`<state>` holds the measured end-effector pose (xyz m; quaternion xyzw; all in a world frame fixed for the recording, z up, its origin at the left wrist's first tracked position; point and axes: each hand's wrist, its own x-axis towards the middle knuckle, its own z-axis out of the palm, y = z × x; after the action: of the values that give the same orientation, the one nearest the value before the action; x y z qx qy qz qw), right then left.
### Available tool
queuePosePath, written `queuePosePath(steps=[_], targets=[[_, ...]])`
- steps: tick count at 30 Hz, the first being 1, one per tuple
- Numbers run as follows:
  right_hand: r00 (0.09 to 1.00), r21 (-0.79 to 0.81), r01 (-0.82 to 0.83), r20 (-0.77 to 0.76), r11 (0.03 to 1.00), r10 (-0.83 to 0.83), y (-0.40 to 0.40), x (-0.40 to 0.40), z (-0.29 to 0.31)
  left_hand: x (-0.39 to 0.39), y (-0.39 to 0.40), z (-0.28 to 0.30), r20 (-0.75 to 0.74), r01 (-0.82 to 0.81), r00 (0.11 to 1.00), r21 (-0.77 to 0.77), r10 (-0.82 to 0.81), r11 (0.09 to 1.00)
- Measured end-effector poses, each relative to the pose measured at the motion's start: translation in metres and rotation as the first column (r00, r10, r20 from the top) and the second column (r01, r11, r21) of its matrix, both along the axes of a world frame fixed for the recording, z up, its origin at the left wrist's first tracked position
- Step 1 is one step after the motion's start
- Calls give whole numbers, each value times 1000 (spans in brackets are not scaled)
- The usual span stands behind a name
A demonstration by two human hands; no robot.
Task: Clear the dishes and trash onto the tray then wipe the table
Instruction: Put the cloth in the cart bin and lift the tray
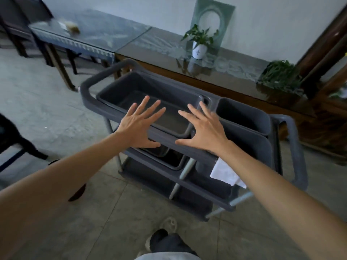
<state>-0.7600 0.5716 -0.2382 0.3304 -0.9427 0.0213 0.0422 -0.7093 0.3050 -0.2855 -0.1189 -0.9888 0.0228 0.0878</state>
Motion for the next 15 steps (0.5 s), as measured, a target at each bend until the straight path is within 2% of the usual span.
queuePosePath(steps=[7, 11, 15], targets=[[942, -37, -332, -59, 943, 329, -190, 20, 8, 111, -160, 21, -120, -333, 934, 47, 336, 942], [866, -54, -499, -42, 865, 498, -308, 41, 3, 186, -252, 19, -102, -559, 820, 71, 563, 826], [770, -73, -636, 12, 768, 638, -433, 80, -12, 258, -335, 6, -81, -714, 690, 83, 719, 695]])
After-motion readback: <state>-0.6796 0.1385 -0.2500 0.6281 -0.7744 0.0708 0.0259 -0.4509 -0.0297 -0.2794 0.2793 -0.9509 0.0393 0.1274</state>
